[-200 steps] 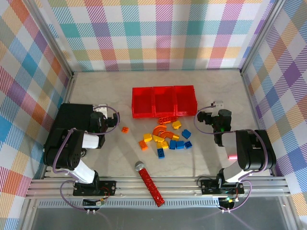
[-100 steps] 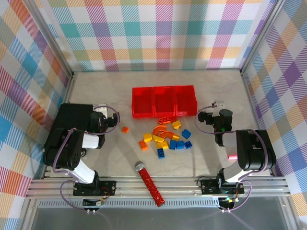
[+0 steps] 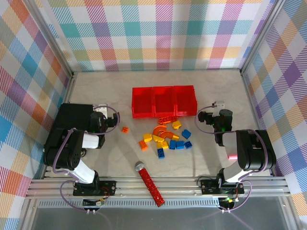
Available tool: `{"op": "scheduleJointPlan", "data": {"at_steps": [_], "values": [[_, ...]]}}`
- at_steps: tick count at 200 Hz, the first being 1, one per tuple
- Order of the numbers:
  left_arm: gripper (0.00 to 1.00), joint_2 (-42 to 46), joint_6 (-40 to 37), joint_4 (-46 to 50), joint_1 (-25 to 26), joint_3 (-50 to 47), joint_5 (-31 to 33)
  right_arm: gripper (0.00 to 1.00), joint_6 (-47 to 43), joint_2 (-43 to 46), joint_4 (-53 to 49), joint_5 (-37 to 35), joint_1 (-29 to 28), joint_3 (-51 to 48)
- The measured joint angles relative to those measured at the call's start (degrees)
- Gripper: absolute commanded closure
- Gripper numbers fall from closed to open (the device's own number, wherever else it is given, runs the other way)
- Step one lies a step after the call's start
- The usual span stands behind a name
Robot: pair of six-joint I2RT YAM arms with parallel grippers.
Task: Sort the legos into containers by color
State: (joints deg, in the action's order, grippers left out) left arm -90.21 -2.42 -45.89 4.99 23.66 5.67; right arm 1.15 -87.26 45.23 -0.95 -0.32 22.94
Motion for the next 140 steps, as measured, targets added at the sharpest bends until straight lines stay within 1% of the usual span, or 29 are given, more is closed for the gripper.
{"op": "scheduleJointPlan", "data": {"at_steps": [15,32,50,63,85,101,140], "values": [[0.00,1.7,0.2,7.3,0.1,3.0,1.0,0.01,0.6,4.1,-4.4,-1.6,0.0,0.0],[0.00,3.9,1.3,15.9,0.2,9.1,2.8,0.01,2.1,10.0,-9.9,-2.7,0.0,1.1],[0.00,6.1,3.1,20.9,0.5,13.7,4.8,0.01,4.2,15.0,-15.1,-3.2,0.0,2.9],[0.00,7.9,4.7,23.4,0.6,14.7,5.9,0.01,5.7,17.1,-20.2,-3.3,0.0,4.9],[0.00,11.0,8.2,28.7,0.9,14.9,8.0,0.01,8.8,18.2,-30.4,-2.8,0.0,9.8],[0.00,13.4,10.8,32.5,1.3,14.9,9.4,0.01,11.0,18.2,-37.0,-1.1,0.0,13.6],[0.00,21.4,14.3,38.8,3.1,14.9,11.0,0.01,14.3,18.2,-44.9,4.2,-0.6,15.9]]}}
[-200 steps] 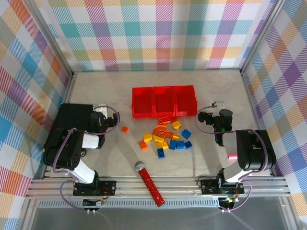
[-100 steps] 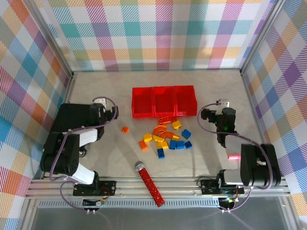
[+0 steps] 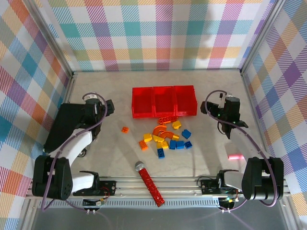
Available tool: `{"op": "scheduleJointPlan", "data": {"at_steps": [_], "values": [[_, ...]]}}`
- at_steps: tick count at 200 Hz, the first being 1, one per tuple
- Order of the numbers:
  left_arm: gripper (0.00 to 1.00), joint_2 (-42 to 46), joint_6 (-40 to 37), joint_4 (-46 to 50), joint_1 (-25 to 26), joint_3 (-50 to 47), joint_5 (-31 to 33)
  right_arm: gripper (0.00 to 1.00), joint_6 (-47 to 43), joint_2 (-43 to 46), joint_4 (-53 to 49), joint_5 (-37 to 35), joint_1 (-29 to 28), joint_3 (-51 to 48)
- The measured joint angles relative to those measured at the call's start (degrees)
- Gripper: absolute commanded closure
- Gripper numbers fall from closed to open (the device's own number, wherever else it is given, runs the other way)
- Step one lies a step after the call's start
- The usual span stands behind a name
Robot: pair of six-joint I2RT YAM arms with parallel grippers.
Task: Sort the legos into containers by color
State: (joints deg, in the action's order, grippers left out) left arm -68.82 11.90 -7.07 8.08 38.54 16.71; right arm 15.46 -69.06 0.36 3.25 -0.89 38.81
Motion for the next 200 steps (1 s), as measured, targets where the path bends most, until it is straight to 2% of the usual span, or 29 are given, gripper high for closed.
{"op": "scheduleJointPlan", "data": {"at_steps": [32,81,120,161,200], "values": [[0.00,7.1,1.0,5.5,0.7,0.1,0.5,0.01,0.7,-0.1,-4.7,1.8,-4.6,0.2],[0.00,15.6,3.6,19.4,1.6,2.1,-0.8,0.01,1.0,-0.7,-15.3,4.1,-13.0,3.3],[0.00,21.9,6.0,29.1,2.6,2.6,-3.9,0.03,0.4,-2.1,-24.7,7.6,-15.0,5.7],[0.00,26.9,8.4,36.5,2.7,2.6,-6.3,0.05,-0.3,-9.7,-34.5,7.0,-18.8,10.0],[0.00,29.8,10.7,42.2,2.7,2.6,-6.8,0.05,-1.4,-15.3,-38.8,4.9,-21.3,12.3]]}}
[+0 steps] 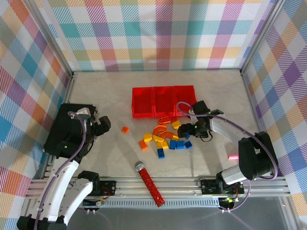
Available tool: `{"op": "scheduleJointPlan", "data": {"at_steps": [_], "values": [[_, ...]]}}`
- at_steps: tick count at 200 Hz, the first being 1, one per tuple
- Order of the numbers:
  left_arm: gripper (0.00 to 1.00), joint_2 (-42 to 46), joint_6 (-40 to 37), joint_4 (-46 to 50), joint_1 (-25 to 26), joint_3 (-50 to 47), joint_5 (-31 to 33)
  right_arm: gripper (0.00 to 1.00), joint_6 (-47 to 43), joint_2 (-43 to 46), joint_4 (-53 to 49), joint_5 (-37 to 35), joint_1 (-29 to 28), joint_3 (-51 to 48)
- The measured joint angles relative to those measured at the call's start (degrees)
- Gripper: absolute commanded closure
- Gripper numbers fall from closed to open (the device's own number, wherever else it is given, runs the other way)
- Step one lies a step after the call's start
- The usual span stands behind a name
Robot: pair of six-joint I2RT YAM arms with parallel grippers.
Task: Sort the legos into containers by color
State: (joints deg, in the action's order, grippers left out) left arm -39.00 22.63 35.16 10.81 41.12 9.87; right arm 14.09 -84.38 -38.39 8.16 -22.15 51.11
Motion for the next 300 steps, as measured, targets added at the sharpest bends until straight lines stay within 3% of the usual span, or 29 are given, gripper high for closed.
{"op": "scheduleJointPlan", "data": {"at_steps": [90,177,300], "values": [[0.00,4.4,1.9,3.9,0.0,-0.2,0.1,0.06,-3.9,-9.4,-3.9,-5.0,-1.8,8.2],[0.00,5.0,2.1,4.0,0.0,-0.2,0.1,0.17,-11.4,-15.9,-10.4,-8.3,-2.7,16.2],[0.00,5.1,2.3,4.0,0.0,-0.5,0.2,0.26,-17.9,-19.4,-12.6,-12.0,-4.2,18.6]]}}
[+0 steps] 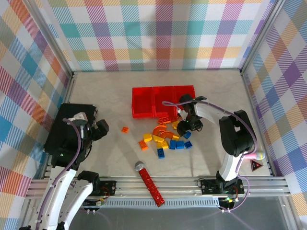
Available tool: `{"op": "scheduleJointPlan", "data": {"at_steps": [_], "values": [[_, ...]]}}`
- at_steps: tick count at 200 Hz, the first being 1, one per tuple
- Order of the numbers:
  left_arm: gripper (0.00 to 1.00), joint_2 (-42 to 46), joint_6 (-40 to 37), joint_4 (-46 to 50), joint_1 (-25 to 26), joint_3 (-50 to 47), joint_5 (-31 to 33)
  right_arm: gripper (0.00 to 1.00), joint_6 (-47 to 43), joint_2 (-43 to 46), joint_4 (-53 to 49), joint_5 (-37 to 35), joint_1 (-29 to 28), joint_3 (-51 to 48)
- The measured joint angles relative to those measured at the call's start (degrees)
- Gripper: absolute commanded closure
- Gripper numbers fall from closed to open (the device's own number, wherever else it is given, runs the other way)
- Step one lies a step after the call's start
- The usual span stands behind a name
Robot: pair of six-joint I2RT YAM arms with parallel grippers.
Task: Sort the legos into containers by color
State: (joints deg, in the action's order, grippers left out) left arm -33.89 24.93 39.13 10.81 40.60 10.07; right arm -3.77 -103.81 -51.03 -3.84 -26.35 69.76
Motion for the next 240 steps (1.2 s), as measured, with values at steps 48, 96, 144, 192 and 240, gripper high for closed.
{"op": "scheduleJointPlan", "data": {"at_steps": [48,96,144,192,240], "values": [[0.00,0.0,0.4,0.0,0.0,0.0,0.0,0.32,-1.9,-0.6,0.5,-0.3,-0.5,0.0],[0.00,0.0,0.6,0.0,0.0,0.0,0.0,0.35,-3.1,-0.7,0.5,-1.2,-1.0,0.0],[0.00,0.0,0.7,0.0,0.0,0.0,0.0,0.41,-3.8,-1.1,0.6,-1.8,-1.1,0.1],[0.00,0.0,0.8,0.0,0.0,0.0,0.0,0.48,-4.5,-1.9,0.9,-1.8,-1.7,0.1],[0.00,0.0,0.8,0.0,0.0,0.0,0.0,0.60,-4.5,-1.9,0.9,-2.4,-1.7,0.1]]}}
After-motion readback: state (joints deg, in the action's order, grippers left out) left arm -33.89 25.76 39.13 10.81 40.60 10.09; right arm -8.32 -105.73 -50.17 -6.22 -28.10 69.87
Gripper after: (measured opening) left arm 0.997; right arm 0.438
